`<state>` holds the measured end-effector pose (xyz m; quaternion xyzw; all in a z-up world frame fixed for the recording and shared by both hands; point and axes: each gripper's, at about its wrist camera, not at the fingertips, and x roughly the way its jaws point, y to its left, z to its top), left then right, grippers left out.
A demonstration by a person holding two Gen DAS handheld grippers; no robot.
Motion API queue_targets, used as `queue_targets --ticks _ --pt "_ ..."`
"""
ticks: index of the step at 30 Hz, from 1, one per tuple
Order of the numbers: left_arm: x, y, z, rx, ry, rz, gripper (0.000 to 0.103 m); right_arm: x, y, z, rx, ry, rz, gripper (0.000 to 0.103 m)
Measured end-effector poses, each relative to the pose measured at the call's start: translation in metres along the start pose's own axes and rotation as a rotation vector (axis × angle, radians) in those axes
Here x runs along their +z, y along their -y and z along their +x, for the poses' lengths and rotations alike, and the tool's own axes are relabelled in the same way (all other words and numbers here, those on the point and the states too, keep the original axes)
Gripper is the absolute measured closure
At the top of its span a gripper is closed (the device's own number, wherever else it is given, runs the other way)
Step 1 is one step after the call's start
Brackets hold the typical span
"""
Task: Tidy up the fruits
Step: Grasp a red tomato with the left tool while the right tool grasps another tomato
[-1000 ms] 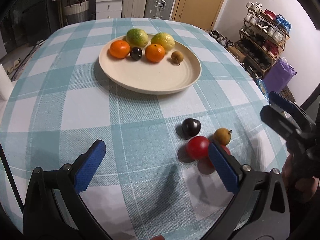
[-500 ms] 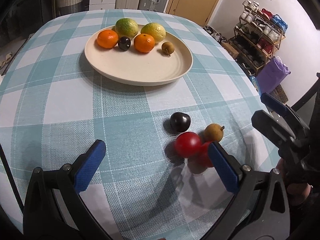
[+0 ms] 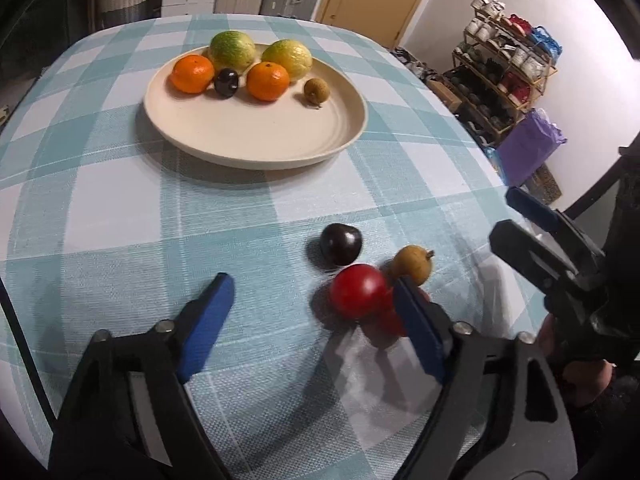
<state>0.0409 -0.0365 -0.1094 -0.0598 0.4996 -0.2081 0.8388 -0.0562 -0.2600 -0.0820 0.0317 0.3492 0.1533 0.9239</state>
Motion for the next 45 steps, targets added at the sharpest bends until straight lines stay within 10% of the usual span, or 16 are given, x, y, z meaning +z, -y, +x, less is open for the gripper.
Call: queue_targets --ticks 24,45 --pt "-0.003 0.006 -0.001 -0.117 -0.009 -0.002 0.076 -0.003 0.007 -0.001 -0.013 0.000 0.015 0.000" --pt "-0.002 -0.010 -0.010 -0.119 0.012 -0.075 0.079 -0.008 0.012 0.001 0.083 -0.038 0.074 0.000"
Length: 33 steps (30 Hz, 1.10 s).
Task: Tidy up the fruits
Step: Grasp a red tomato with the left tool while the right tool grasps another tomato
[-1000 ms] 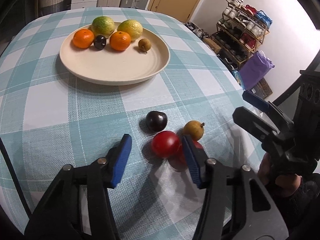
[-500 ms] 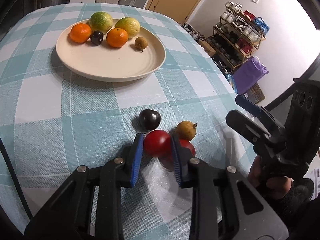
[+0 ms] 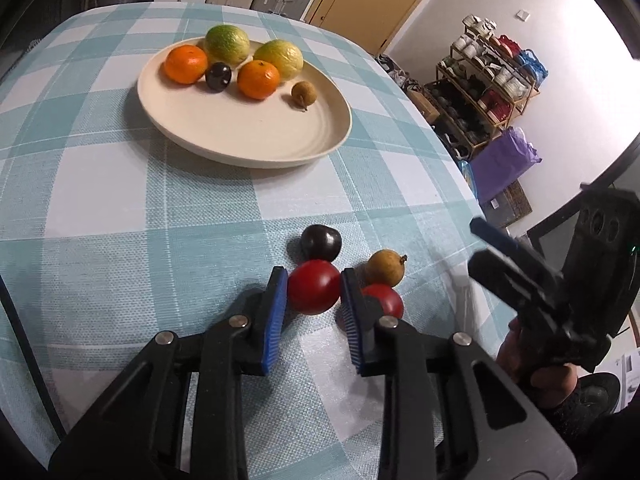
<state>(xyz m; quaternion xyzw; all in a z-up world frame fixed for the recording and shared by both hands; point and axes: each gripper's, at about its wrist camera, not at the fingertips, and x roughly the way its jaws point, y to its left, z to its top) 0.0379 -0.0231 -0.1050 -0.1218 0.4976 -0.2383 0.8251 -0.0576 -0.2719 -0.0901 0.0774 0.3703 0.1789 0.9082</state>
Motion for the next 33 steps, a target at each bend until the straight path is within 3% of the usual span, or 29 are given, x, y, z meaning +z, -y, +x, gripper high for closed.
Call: queue_targets --ticks 12,22,24,26,33 --pt "0.006 -0.009 -0.023 -0.007 0.044 -0.023 0.079 -0.024 -0.011 0.005 0.148 -0.086 0.068 0.000" --pt "0.002 -0.016 -0.031 -0.004 0.053 -0.039 0.079 -0.027 -0.040 0.018 0.202 -0.134 0.022 0.012" --pt "0.002 -0.019 -0.031 -0.006 0.051 -0.047 0.079 -0.028 -0.044 0.022 0.193 -0.146 0.021 0.020" --pt "0.001 -0.021 -0.031 -0.006 0.050 -0.052 0.079 -0.028 -0.044 0.027 0.187 -0.162 0.034 0.035" --pt "0.000 -0.028 -0.036 -0.009 0.063 -0.071 0.079 -0.030 -0.054 0.039 0.175 -0.199 0.013 0.057"
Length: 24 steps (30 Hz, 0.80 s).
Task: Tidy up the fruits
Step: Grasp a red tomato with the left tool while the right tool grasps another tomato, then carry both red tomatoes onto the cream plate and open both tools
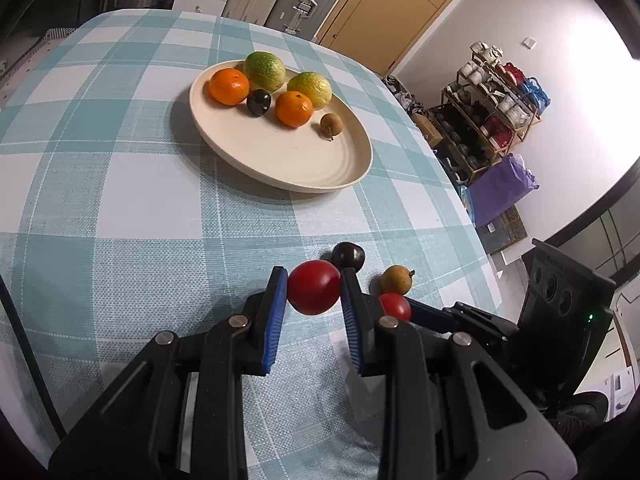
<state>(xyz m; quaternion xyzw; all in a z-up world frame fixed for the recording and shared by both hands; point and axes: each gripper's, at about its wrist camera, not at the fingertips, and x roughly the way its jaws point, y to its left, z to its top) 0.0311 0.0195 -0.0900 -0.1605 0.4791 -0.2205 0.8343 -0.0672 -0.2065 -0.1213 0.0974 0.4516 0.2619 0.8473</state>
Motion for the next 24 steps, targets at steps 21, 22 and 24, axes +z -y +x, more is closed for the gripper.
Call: queue_targets --ticks 21,22,24 --pt "0.008 -0.016 -0.010 0.014 0.032 -0.043 0.079 0.009 -0.011 -0.006 0.078 0.043 -0.021 0.073" --pt "0.011 -0.017 -0.010 0.014 0.037 -0.043 0.079 0.012 -0.010 -0.006 0.083 0.049 -0.020 0.073" --pt "0.015 -0.019 -0.011 0.016 0.042 -0.046 0.079 0.018 -0.011 -0.008 0.094 0.061 -0.022 0.073"
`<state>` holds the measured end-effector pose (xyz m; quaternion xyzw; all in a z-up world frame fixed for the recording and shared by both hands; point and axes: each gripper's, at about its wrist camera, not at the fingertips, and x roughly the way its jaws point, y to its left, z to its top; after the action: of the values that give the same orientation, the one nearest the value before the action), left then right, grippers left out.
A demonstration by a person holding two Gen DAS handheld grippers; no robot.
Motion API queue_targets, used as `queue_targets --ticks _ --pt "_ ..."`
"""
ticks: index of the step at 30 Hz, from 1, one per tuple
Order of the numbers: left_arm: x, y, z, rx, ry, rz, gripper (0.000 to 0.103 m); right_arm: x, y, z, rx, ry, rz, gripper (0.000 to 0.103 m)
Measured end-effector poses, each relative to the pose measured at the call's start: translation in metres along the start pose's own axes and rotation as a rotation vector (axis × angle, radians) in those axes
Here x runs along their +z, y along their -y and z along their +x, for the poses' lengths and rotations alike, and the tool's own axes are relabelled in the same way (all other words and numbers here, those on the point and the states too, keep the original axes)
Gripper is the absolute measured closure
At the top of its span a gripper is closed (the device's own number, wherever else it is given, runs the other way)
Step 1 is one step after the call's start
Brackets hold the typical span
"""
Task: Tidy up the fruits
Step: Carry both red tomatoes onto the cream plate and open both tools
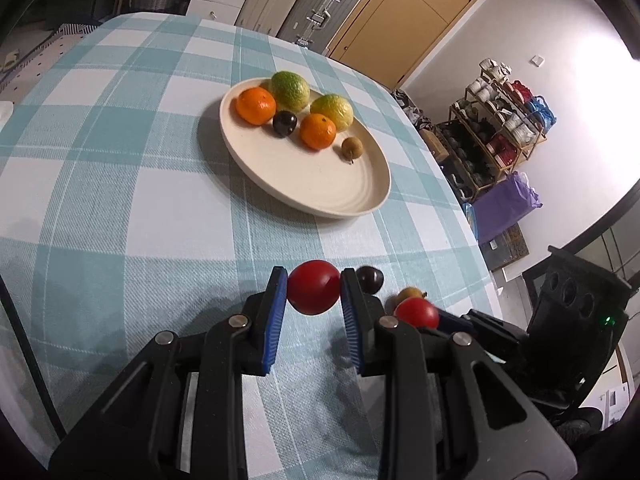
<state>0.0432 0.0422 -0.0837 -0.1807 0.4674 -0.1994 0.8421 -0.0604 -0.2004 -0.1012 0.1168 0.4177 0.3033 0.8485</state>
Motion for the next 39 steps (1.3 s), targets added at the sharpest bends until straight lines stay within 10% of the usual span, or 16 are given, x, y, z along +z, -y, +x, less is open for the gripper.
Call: queue_targets --ticks 39 --pt "0.122 -0.037 0.063 -0.002 0.031 -0.133 0.079 0.126 0.019 0.081 -0.061 -0.017 -0.097 0.073"
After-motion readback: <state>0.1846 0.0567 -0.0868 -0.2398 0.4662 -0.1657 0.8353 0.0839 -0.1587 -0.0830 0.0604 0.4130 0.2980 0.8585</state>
